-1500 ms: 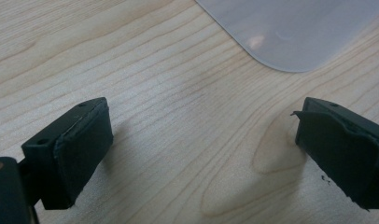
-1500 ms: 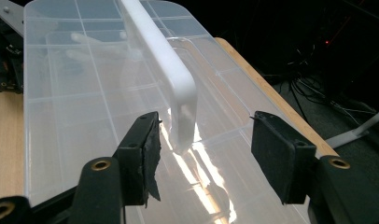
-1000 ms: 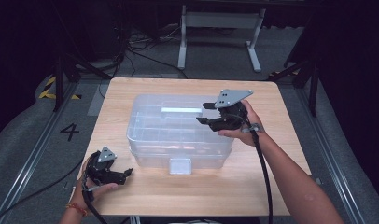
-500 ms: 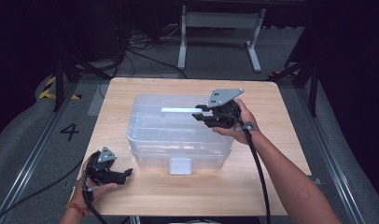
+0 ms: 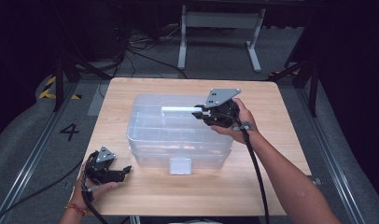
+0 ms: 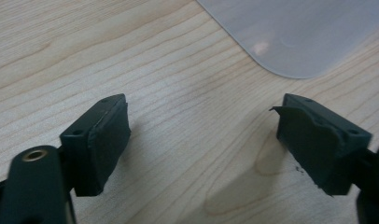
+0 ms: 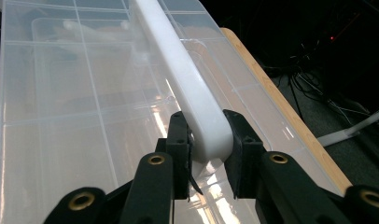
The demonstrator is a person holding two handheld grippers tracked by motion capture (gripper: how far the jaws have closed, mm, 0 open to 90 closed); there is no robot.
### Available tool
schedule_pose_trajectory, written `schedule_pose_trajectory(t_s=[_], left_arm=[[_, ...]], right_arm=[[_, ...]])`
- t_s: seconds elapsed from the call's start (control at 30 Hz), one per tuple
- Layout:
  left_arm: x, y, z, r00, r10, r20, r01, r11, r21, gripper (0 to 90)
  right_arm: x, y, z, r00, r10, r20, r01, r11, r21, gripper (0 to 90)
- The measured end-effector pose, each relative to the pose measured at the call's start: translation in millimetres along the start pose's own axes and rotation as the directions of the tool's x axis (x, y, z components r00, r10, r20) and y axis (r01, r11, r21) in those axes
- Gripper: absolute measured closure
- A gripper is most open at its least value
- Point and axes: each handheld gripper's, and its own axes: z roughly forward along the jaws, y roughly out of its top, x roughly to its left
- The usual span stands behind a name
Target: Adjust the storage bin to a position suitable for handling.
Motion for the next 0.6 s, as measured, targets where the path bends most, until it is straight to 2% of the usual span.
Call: schedule_pose_trajectory(t_s=[0.07,0.13,0.27,0.47,0.57,0.6], left_arm=[[-1.4,1.4,-2.0,0.9998,0.013,-0.016,-0.014,0.9999,-0.007,25.6],[-2.1,3.2,-5.9,0.9998,0.015,-0.011,-0.015,0.9998,-0.016,26.3],[-5.1,8.2,-17.7,0.9993,0.026,-0.026,-0.028,0.9972,-0.070,30.3],[-6.6,14.5,-38.9,0.9989,0.021,-0.041,-0.027,0.9873,-0.157,36.5],[-7.5,18.0,-46.0,0.9992,0.003,-0.041,-0.011,0.9824,-0.187,43.3],[-8.8,21.3,-49.9,0.9993,0.013,-0.034,-0.020,0.9801,-0.198,46.8]], right_arm=[[-1.0,0.6,0.0,1.0000,0.004,0.001,-0.004,1.000,0.000,73.9],[-1.9,1.3,-0.2,1.0000,0.006,0.001,-0.006,1.000,0.000,73.8],[-5.1,3.8,-0.4,0.9999,0.016,-0.003,-0.016,1.000,0.006,73.7],[-9.1,6.7,-0.4,0.9996,0.027,-0.008,-0.027,1.000,0.012,73.4],[-11.3,8.5,-0.3,0.9995,0.032,-0.003,-0.032,0.999,0.010,73.0],[-12.6,9.6,-0.1,0.9994,0.035,-0.005,-0.035,0.999,0.013,72.9]])
